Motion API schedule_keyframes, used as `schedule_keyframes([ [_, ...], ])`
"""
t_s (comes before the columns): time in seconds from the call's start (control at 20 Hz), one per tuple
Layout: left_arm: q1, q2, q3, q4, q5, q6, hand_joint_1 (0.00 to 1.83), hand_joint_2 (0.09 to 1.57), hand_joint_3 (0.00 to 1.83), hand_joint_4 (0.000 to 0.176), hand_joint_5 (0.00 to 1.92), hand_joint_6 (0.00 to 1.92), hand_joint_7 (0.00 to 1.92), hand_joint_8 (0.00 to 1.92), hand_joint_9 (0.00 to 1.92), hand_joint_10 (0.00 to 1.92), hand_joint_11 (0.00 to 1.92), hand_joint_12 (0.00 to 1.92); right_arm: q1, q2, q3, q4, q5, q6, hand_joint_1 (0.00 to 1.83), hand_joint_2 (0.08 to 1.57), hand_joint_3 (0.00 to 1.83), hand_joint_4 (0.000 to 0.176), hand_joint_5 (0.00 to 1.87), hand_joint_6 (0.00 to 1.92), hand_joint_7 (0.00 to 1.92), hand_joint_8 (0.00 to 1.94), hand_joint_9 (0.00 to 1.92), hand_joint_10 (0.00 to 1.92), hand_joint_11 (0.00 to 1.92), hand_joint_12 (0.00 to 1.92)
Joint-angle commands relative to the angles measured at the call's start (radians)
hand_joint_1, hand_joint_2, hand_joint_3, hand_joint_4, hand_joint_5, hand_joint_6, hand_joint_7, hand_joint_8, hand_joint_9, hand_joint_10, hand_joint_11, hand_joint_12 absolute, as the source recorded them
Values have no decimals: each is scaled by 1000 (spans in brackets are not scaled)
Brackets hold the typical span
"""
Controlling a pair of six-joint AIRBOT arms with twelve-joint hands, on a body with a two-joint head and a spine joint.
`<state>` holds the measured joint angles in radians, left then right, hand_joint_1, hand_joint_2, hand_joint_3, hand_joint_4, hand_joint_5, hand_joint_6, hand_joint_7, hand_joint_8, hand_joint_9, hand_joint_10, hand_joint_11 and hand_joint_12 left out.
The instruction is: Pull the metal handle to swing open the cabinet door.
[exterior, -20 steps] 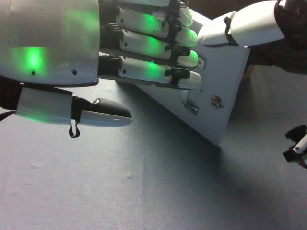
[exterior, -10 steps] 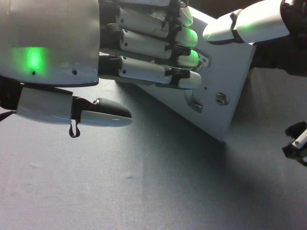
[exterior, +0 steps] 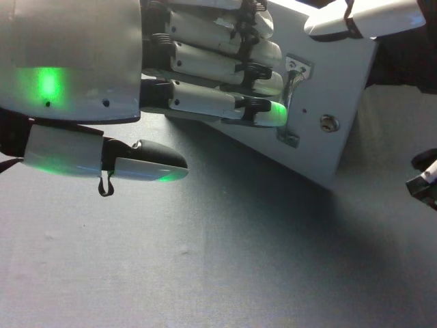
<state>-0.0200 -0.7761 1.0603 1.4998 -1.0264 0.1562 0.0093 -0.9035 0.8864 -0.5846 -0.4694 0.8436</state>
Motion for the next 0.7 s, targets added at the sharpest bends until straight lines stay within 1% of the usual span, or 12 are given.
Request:
schedule_keyframes([
  [0.0,-9,8,1,-99,-25,8,0,1566,0,0,394,0,445,1,416,0,67,784,16,8,6,-12,46,10,0,1571,103,0,409,3,422,1,388,1,0,1021],
  [0.3,-9,8,1,-99,-25,8,0,1568,1,0,397,1,448,1,421,2,63,792,50,7,32,-12,29,19,0,1571,106,0,408,2,418,1,387,1,0,1015],
  [0.65,-9,8,1,-99,-25,8,0,1566,0,0,397,1,447,0,420,1,59,798,70,7,49,-17,15,22,0,1571,103,0,412,4,425,4,392,4,0,1027],
])
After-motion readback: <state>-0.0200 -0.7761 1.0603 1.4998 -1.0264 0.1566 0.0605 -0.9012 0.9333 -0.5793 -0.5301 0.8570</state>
